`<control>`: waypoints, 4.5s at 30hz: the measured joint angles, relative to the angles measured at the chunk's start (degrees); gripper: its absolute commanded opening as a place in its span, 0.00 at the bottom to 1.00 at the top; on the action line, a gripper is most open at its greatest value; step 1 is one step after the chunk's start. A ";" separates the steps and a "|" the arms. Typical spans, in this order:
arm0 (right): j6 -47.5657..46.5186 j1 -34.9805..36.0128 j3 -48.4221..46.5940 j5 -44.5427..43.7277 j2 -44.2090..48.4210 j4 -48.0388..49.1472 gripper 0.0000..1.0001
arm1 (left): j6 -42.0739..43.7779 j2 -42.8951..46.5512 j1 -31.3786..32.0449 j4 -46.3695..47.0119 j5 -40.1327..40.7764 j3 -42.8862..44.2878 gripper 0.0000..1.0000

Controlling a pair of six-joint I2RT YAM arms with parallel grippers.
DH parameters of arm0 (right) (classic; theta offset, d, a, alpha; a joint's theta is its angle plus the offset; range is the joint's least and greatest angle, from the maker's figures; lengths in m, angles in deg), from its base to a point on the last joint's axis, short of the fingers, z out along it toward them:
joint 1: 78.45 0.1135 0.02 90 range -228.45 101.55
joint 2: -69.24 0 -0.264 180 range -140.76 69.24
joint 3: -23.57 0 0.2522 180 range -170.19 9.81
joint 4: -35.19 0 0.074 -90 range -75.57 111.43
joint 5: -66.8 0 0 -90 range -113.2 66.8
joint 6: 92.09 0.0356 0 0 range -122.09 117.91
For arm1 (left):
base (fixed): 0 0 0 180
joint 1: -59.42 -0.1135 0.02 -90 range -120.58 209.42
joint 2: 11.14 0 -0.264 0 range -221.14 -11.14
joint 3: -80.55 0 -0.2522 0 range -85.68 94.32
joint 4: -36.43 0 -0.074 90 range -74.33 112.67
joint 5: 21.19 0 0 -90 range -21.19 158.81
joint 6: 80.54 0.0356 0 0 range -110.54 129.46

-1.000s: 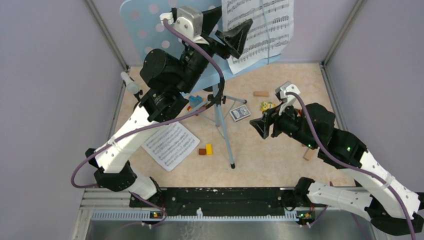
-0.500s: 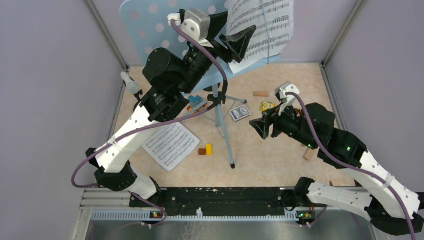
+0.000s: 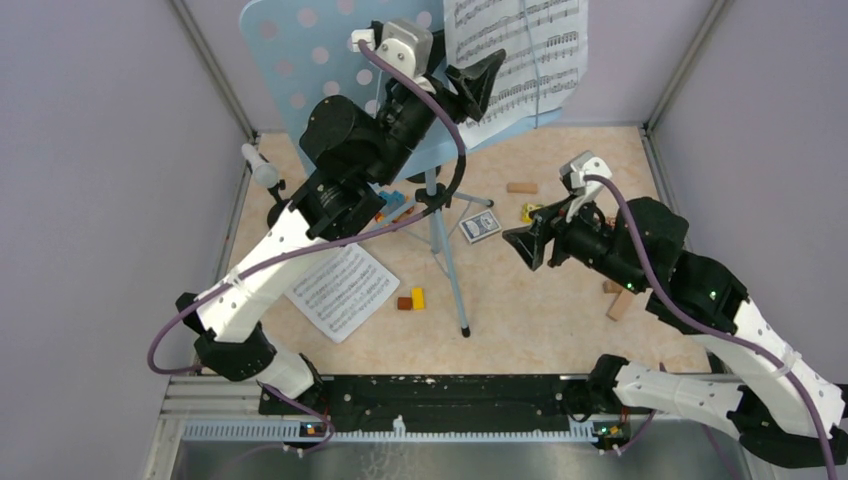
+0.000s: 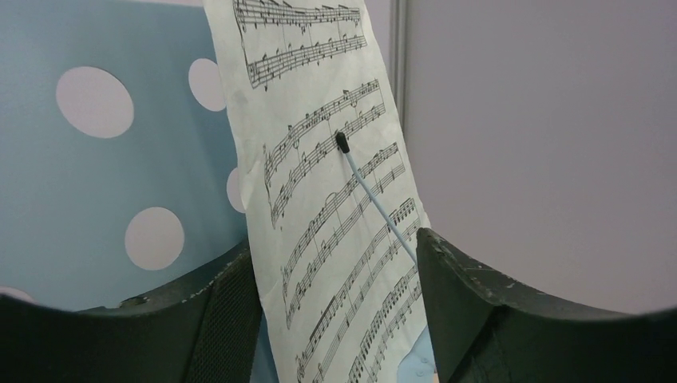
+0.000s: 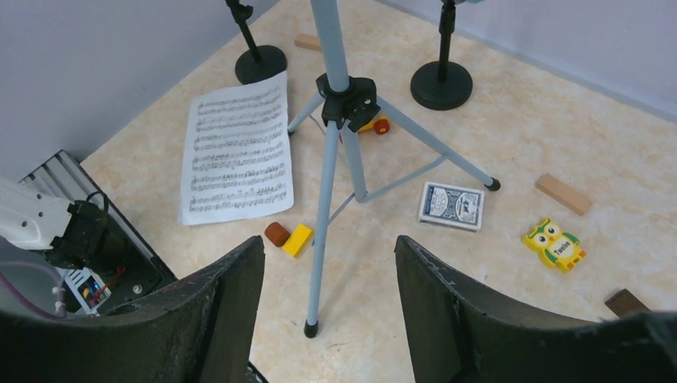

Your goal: Pack up the instrument practice props

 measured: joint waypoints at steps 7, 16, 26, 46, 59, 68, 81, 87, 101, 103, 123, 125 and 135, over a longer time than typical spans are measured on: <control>-0.02 0.00 -2.64 -0.50 0.35 0.35 0.61 | -0.22 -0.39 -1.09 -0.17 -0.04 -1.55 0.51; -3.08 0.00 -12.85 -4.24 -2.91 0.35 0.62 | -1.66 -0.42 -2.91 -0.13 -0.57 -2.25 0.24; -14.78 -1.51 -34.23 -9.35 -16.31 -1.22 0.68 | -4.37 -0.31 -4.98 0.39 -3.69 -5.01 0.00; -11.04 -22.82 -56.94 14.80 -35.43 -3.50 0.38 | -6.56 -0.28 -5.49 0.15 -4.00 -5.01 0.00; -9.99 -23.19 -57.66 17.92 -38.51 -1.95 0.21 | -6.71 -0.28 -5.49 -0.20 -4.22 -4.96 0.00; -10.05 -23.39 -56.74 16.85 -38.60 -0.22 0.00 | -6.71 -0.28 -5.51 -0.55 -4.26 -4.90 0.00; -10.27 -23.39 -38.62 16.22 -29.64 15.76 0.00 | -6.99 0.33 -5.42 -0.37 -2.51 -4.79 0.00; -9.97 -23.39 -38.01 15.85 -29.57 16.85 0.00 | -6.91 5.46 -5.90 -0.44 0.22 -6.29 0.00; -9.68 -23.39 -33.35 15.04 -27.58 21.05 0.00 | -12.87 32.35 -6.29 -6.23 5.92 -17.94 0.00; -9.09 -23.39 -32.50 14.88 -27.12 21.79 0.00 | -14.25 35.95 -6.29 -8.66 7.54 -18.73 0.00; -7.52 -23.39 -28.37 14.32 -24.55 19.39 0.45 | -35.10 63.65 -6.29 -48.28 39.67 -37.03 0.00; -7.37 -23.39 -27.52 14.23 -23.80 19.10 0.47 | -37.88 63.60 -6.29 -51.54 41.42 -37.73 0.00; -7.26 -23.39 -16.06 13.60 -13.51 18.03 0.49 | -50.21 61.70 -6.23 -55.08 40.22 -60.02 0.00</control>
